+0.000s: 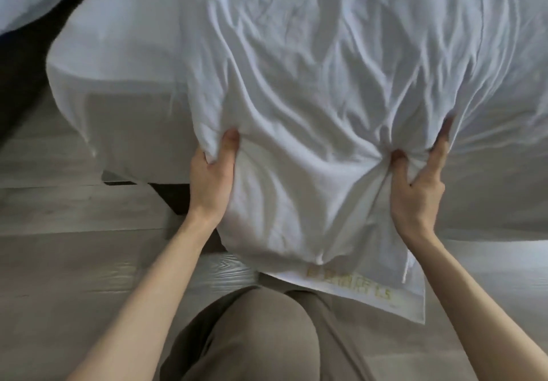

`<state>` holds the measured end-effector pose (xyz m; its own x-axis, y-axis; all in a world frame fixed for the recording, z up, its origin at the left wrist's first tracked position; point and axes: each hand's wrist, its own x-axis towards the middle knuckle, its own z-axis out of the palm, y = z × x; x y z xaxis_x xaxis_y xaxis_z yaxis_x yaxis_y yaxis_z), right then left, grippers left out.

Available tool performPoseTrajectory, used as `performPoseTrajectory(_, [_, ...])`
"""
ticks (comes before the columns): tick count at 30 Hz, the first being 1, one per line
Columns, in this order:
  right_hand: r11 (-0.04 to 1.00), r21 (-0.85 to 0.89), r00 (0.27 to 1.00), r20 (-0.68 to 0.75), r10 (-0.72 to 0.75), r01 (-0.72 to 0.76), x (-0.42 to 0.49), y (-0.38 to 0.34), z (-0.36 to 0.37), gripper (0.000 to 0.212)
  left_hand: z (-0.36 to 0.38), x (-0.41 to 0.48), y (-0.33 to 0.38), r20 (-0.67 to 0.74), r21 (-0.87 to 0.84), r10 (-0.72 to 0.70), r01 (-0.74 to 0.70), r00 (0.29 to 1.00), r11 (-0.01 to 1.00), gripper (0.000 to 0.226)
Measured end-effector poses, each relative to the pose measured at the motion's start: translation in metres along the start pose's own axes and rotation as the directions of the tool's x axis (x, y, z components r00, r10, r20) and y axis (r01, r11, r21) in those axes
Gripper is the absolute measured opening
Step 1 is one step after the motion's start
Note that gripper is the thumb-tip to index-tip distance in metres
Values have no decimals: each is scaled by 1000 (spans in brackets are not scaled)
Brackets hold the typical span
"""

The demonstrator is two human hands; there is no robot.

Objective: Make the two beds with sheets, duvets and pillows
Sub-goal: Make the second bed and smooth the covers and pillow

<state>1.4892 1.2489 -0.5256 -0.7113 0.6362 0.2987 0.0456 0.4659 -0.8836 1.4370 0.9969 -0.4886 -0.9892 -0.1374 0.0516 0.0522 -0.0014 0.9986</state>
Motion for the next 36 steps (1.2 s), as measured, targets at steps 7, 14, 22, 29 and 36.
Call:
performPoseTrajectory(7, [997,1,990,-114,-78,78,-14,22,-67,38,-11,-30,0,-70,134,18,-8,997,991,49])
performPoseTrajectory(14, [983,-114,981,112,158,-145,5,27,-28,38,-1,-8,-33,23,222,-71,65,997,973,46])
performPoseTrajectory(22, [994,-96,955,286,79,-53,-21,37,-47,78,-28,-41,-58,300,236,-230,161,926,958,52])
performPoseTrajectory(29, [995,49,982,170,77,-87,-22,34,-56,44,-27,-83,-56,74,74,-99,93,992,993,58])
performPoseTrajectory(36, [994,87,989,140,56,-69,-34,38,-60,45,-45,-108,-77,225,302,-369,296,902,906,78])
